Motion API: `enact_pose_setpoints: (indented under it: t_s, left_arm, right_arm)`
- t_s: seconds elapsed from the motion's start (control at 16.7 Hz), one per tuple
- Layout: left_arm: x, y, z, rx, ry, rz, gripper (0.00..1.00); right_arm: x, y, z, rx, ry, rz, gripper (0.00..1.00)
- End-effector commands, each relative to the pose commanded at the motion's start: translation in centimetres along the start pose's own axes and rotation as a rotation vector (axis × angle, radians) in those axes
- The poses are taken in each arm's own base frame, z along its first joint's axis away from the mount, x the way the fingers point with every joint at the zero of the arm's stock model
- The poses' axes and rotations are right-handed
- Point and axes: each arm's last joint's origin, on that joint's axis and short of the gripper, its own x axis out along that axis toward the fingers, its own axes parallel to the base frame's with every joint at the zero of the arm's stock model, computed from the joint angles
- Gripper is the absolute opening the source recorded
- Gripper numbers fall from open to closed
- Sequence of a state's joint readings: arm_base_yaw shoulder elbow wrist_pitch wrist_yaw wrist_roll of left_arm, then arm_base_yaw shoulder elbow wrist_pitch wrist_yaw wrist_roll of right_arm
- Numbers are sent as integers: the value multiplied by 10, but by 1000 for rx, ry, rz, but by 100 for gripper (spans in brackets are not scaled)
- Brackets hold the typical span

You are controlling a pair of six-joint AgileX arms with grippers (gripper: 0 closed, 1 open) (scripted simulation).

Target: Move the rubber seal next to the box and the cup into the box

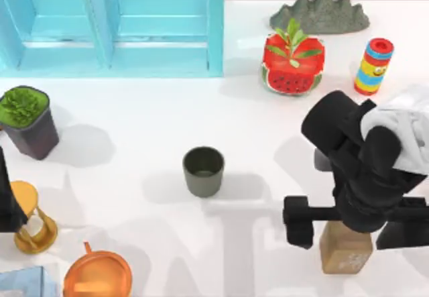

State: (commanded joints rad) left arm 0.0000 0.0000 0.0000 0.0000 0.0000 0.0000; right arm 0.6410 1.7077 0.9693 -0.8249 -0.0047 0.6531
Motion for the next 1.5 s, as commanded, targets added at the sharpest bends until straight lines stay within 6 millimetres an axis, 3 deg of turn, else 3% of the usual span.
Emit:
enact_pose_setpoints:
  t_s: [0.36, 1.14, 1.5]
  left_arm:
    - [0, 0, 0, 0, 0, 0, 100]
    - [0, 0, 0, 0, 0, 0, 100]
    - [0, 0, 0, 0, 0, 0, 100]
  right_arm:
    - [10, -1, -2, 0, 5, -4, 100]
    - [10, -1, -2, 0, 5, -4, 2]
    - [10, -1, -2, 0, 5, -4, 0]
